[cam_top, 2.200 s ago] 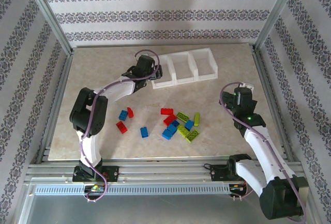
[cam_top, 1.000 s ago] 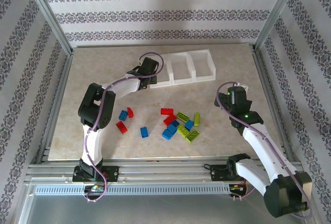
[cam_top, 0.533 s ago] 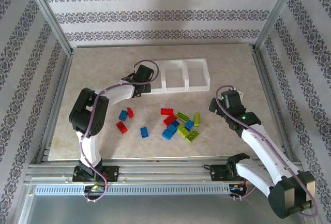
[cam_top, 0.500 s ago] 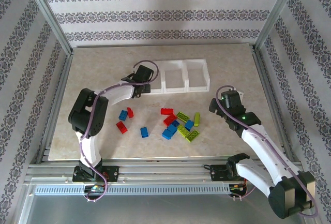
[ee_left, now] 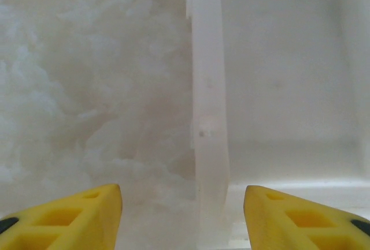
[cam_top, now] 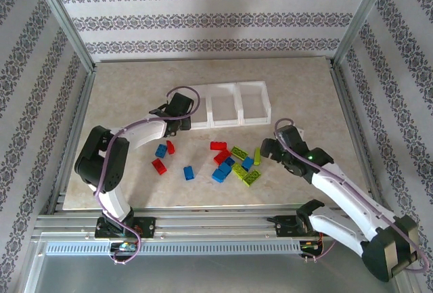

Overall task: Sort the legos into containers by color
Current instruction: Move the container to the top-center of the table, then pick up the lego from the center of the table.

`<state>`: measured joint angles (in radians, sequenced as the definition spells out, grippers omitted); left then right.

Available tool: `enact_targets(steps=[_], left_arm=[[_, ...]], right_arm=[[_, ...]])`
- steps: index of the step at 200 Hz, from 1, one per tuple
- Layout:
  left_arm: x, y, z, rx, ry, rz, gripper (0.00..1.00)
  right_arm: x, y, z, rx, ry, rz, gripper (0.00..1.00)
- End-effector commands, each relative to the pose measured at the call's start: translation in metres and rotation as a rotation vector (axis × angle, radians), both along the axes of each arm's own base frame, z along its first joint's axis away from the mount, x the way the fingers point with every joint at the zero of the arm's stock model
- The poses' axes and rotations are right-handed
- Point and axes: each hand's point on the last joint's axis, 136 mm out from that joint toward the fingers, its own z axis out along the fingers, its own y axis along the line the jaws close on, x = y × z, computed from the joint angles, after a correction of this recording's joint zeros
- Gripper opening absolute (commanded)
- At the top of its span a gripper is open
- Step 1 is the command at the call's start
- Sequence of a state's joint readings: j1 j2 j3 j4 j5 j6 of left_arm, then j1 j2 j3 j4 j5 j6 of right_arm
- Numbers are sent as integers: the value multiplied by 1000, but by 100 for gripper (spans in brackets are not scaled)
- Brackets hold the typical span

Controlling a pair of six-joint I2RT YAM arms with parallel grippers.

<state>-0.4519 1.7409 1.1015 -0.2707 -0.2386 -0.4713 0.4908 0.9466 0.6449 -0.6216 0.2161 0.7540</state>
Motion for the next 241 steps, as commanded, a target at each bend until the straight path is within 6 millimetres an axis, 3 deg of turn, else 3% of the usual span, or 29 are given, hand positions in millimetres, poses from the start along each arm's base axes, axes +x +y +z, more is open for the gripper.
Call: enact_targets(steps=[1,23,55,96,136,165,194,241], left_arm=[[0,1,24,0,-50,10,61],[3,7,33,21,-76,28,63],[2,22,29,41,-59,65,63],[-5,56,36,61,-81,143,65],[-19,91,50,31,-124,234,82],[-34,106,63,20,-163,273,100],[-53,113,72,0,-187,300,100],[-91,125,65,-29,-188,337,100]], right_arm=[[-1,10,-4,34,38,-5,91],[2,17,-9,50,64,4,88],[5,25,-17,56,103,20,84],[9,38,-30,68,152,42,77],[19,46,-38,60,182,53,68],[28,50,-43,38,213,67,63],[32,50,-55,38,261,71,56],[30,46,-73,18,330,69,44]])
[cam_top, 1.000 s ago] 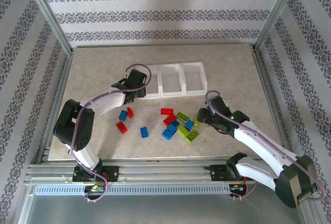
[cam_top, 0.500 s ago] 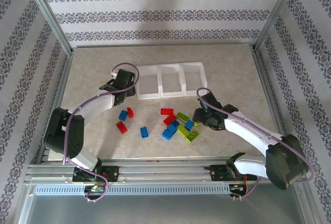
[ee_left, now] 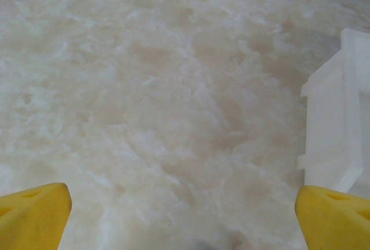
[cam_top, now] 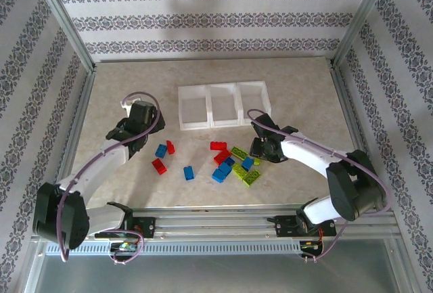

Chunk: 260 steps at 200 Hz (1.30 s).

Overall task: Sort the legos into containers by color
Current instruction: Pick up the lego from the center of the table, then place the lego in the container.

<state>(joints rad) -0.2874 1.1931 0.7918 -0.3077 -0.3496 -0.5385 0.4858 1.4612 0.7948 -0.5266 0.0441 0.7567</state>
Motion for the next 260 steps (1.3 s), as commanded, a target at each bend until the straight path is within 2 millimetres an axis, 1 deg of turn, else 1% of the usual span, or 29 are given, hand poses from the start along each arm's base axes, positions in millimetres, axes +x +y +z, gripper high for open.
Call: enact_targets(steps=[1,24,38,47,59,77,96,117,136,153,170,179,181,182,187,205,222,244,260], left_arm=[[-25,13,-13,-4,41,55,100],[-40,18,-17,-36,23,86,100],[-46,19,-21,-52,17,97,100],[-48,19,-22,-63,9,102,100],[-49,18,-23,-81,-1,101,100],[-48,15,-24,-102,-10,90,100],[-47,13,-22,-108,-17,85,100],[-46,13,-21,-109,-24,79,100],[-45,10,-20,-119,-26,69,100],[-46,8,-21,-130,-22,61,100],[-48,7,-22,-136,-15,55,100],[-50,7,-21,-140,-12,51,100],[-50,7,-21,-140,-11,51,100],[-50,8,-21,-140,-11,52,100],[-51,7,-21,-143,-12,49,100],[-55,7,-21,-150,-12,46,100],[-60,10,-24,-155,-8,58,100],[-68,11,-28,-169,-1,67,100],[-73,13,-29,-174,5,70,100]], right_arm=[[3,0,-2,4,21,4,44],[2,0,-10,6,45,10,41],[2,0,-12,-3,56,18,36],[3,-1,-13,-7,57,20,32],[4,-2,-11,-13,53,26,29],[10,-8,-3,-42,32,38,22],[22,-14,17,-78,-27,61,17],[46,-22,47,-110,-114,70,15],[73,-24,72,-110,-187,72,15],[98,-25,89,-122,-236,88,15],[124,-23,99,-142,-266,113,15],[137,-21,101,-154,-274,130,15],[141,-21,103,-155,-278,132,15],[143,-19,107,-153,-290,134,15],[151,-19,109,-159,-297,141,15],[176,-14,107,-171,-299,167,15],[195,-7,100,-175,-290,191,15],[210,-5,87,-196,-263,203,15],[215,-6,76,-205,-241,206,16]])
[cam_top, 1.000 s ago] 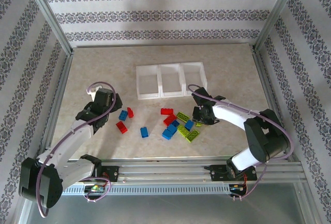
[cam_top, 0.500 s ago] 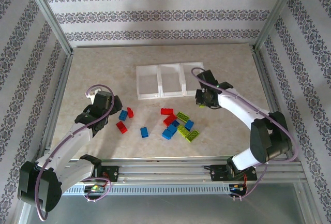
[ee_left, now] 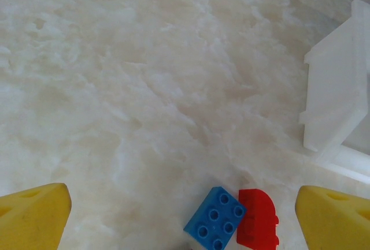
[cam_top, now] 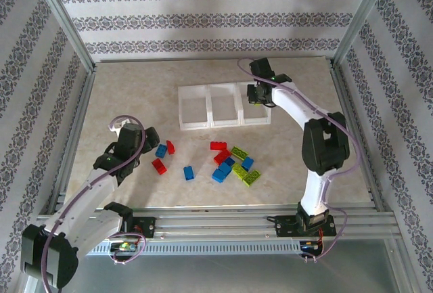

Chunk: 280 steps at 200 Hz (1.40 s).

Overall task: Sort the legos into containers by color
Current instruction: Place the lego in the container, then pick up the lego from the middle-left of the table.

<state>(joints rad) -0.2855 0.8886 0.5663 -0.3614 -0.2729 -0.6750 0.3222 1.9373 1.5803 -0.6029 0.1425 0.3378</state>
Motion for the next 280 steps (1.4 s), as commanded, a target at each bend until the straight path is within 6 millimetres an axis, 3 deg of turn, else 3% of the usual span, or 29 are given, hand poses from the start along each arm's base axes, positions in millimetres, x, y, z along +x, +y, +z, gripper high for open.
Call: enact_targets(steps=[1,48,86,167,195,239,280], left_arm=[[-13,7,-9,-16,39,30,100],[-21,8,-13,-33,45,33,100],[-28,6,-24,-59,73,40,100],[-29,-11,-35,-111,126,-36,98],[-35,-18,-48,-135,180,-66,98],[-41,-21,-61,-147,215,-82,97],[-34,-26,-62,-92,272,-156,93]], right_arm=[[6,-8,-7,-51,31,14,16],[5,-13,-35,-51,92,5,24],[3,-12,-39,-44,101,10,34],[1,-5,-2,8,34,10,40],[-8,-1,18,22,-6,16,49],[-29,3,41,15,-58,17,61],[-65,-3,50,8,-100,-12,75]])
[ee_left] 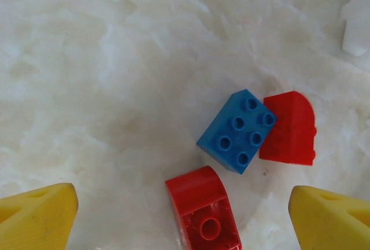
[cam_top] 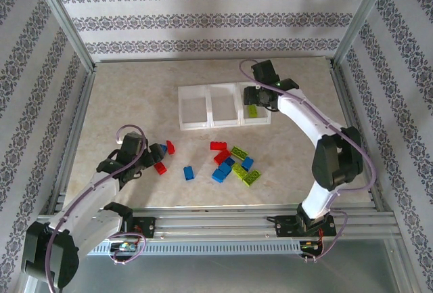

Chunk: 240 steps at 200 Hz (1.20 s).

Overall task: Sort the legos into containers by color
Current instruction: Pick up the lego from the middle-left of the table.

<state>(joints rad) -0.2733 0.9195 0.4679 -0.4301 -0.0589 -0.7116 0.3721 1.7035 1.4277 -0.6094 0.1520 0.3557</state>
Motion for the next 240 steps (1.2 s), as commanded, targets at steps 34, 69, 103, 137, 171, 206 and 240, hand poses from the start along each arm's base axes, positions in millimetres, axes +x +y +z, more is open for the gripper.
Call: enact_targets(steps=[34,69,103,137,171,206,240], left_arm=[[13,-12,1,66,95,-165,93],[27,-21,-4,86,137,-242,92],[31,-26,-15,94,205,-282,88],[32,-25,-26,114,249,-293,84],[42,-24,-33,126,247,-276,74],[51,-19,-41,155,254,-241,68],[59,-19,-50,149,252,-217,63]], right_arm=[[-49,-20,5,5,-51,-97,98],[-72,-29,10,33,-77,-157,98],[-87,-37,14,58,-102,-208,98],[-93,-42,19,65,-116,-226,98],[-96,-43,25,74,-132,-232,98],[-98,-46,27,77,-144,-239,98],[-104,-47,27,83,-145,-238,98]])
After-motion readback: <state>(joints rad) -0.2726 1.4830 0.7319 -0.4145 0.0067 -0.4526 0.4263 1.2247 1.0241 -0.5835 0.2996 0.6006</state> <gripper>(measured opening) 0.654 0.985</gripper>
